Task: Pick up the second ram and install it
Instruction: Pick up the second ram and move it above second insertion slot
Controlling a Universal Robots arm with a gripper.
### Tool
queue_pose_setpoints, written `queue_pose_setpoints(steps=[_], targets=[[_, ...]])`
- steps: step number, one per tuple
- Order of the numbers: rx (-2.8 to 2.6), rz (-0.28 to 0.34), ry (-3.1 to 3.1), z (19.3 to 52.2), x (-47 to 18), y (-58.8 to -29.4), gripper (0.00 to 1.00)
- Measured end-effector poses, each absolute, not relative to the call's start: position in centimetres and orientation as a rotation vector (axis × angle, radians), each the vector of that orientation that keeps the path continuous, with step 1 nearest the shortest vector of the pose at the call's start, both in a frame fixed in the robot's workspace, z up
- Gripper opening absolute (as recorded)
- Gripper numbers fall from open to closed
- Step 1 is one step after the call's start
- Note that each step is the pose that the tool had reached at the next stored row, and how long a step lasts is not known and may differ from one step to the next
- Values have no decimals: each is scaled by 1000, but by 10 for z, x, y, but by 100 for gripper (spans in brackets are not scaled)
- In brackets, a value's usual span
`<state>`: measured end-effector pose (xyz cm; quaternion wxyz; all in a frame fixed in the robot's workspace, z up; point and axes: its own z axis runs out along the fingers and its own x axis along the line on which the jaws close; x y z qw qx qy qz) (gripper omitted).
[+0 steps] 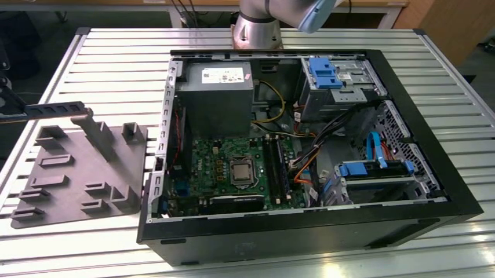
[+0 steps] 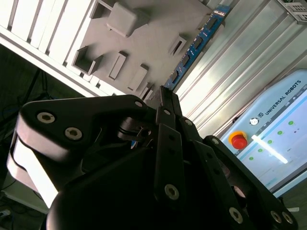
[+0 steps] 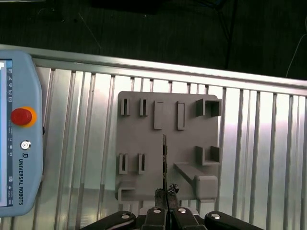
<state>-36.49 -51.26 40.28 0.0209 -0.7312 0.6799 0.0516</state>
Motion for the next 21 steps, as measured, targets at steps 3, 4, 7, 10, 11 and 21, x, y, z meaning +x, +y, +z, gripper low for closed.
queue_pose_setpoints(steps=[3,4,7,10,11,21], targets=[[-2267,160,2108,403,-363,-513,11],[-2267,160,2108,403,-362,-513,11],[-2267,160,2108,403,-360,-513,11],[-2267,160,2108,403,-358,-513,11],[-2267,160,2108,403,-357,-513,11],[-2267,160,2108,403,-352,-513,11]])
